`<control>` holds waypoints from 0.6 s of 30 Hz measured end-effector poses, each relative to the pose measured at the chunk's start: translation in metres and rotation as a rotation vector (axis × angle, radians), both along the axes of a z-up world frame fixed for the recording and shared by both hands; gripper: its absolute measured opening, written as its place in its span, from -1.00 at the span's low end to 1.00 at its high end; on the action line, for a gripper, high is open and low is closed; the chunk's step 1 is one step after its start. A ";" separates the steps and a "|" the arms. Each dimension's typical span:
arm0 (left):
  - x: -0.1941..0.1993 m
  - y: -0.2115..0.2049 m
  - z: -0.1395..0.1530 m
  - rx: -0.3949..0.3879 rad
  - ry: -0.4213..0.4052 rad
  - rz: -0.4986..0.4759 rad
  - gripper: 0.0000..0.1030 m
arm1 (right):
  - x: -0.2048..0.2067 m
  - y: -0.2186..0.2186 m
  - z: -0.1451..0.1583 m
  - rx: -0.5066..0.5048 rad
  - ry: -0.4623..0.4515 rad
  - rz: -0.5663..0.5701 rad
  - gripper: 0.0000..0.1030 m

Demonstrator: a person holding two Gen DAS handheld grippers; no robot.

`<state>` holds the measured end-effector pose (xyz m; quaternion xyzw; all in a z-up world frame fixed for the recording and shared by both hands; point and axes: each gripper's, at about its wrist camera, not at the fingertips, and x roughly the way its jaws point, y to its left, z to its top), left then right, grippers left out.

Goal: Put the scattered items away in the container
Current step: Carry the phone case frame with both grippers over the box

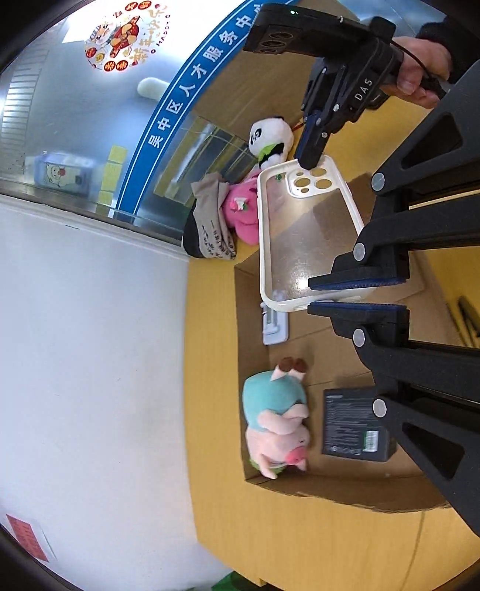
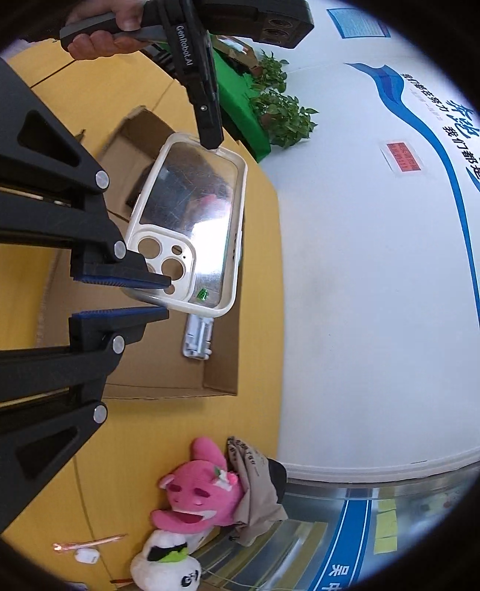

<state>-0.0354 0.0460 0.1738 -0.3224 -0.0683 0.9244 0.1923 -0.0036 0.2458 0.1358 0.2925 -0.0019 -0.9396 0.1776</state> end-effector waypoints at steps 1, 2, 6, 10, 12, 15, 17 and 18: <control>-0.011 -0.001 -0.002 -0.004 -0.009 0.004 -0.89 | -0.008 -0.001 0.000 0.004 -0.003 0.000 -0.82; -0.021 -0.002 -0.004 -0.009 -0.018 0.007 -0.89 | -0.020 -0.003 0.000 0.006 -0.009 0.000 -0.82; -0.063 -0.003 -0.018 -0.017 -0.070 0.015 -0.89 | -0.061 -0.006 -0.009 0.002 -0.055 -0.002 -0.82; -0.120 -0.005 -0.050 0.000 -0.188 0.023 -0.89 | -0.109 -0.009 -0.033 0.019 -0.146 -0.014 -0.82; -0.144 0.000 -0.068 -0.009 -0.239 0.020 -0.89 | -0.132 -0.009 -0.049 0.030 -0.202 -0.024 -0.82; -0.174 0.013 -0.094 -0.023 -0.305 0.008 -0.89 | -0.163 -0.005 -0.073 0.057 -0.281 -0.056 -0.82; -0.189 0.022 -0.107 -0.034 -0.339 0.002 -0.89 | -0.186 0.003 -0.091 0.051 -0.363 -0.083 -0.81; -0.194 0.025 -0.113 -0.037 -0.352 0.002 -0.89 | -0.196 0.007 -0.099 0.045 -0.402 -0.093 -0.80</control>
